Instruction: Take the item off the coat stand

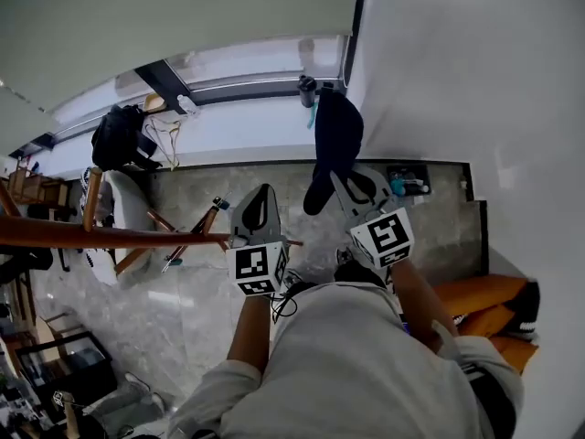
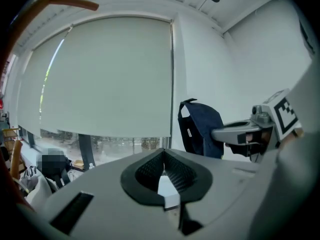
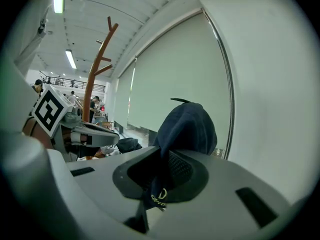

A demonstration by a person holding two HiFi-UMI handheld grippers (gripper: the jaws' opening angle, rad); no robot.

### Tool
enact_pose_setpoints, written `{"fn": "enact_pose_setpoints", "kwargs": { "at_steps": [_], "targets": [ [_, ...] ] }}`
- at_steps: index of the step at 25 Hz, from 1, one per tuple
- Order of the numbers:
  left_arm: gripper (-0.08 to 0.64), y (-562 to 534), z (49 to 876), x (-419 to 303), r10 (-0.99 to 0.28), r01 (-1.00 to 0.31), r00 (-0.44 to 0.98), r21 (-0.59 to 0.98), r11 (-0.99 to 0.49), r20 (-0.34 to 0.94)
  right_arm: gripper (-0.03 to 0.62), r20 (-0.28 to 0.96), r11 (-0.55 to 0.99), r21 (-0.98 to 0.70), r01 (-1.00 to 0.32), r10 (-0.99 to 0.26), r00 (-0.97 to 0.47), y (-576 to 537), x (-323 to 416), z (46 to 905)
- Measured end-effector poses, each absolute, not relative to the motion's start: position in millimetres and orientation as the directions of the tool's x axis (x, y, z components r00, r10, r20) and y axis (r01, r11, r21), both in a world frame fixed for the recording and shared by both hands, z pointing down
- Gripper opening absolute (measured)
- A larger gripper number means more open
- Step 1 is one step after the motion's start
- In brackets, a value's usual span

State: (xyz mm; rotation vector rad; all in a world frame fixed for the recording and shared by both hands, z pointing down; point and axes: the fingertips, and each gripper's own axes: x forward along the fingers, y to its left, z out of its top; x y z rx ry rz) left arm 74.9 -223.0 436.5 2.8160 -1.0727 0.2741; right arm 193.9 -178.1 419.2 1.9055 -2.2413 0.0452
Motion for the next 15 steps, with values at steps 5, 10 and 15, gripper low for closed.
{"fn": "enact_pose_setpoints", "kwargs": {
  "at_steps": [5, 10, 15],
  "targets": [
    [0.011, -203.0, 426.6, 108.7, -0.592, -0.607, 0.781, 0.024, -0.794, 0.199, 0.026, 0.168, 0.096, 0.111, -0.989, -0.983, -0.077, -149.4, 225.4, 412.9],
    [0.011, -185.2, 405.0, 145.0, -0.514, -0.525, 0.844, 0.042, -0.85, 0.155, 0.026, 0.15, 0.017, 0.133, -0.991, -0.989, 0.004, -131.0, 252.0, 402.4],
    [0.011, -176.2, 389.5, 167.8, -0.479, -0.485, 0.869, 0.025, -0.874, 0.128, 0.026, 0.117, -0.026, 0.166, -0.986, -0.992, 0.046, -113.0, 270.1, 385.7]
  ]
}}
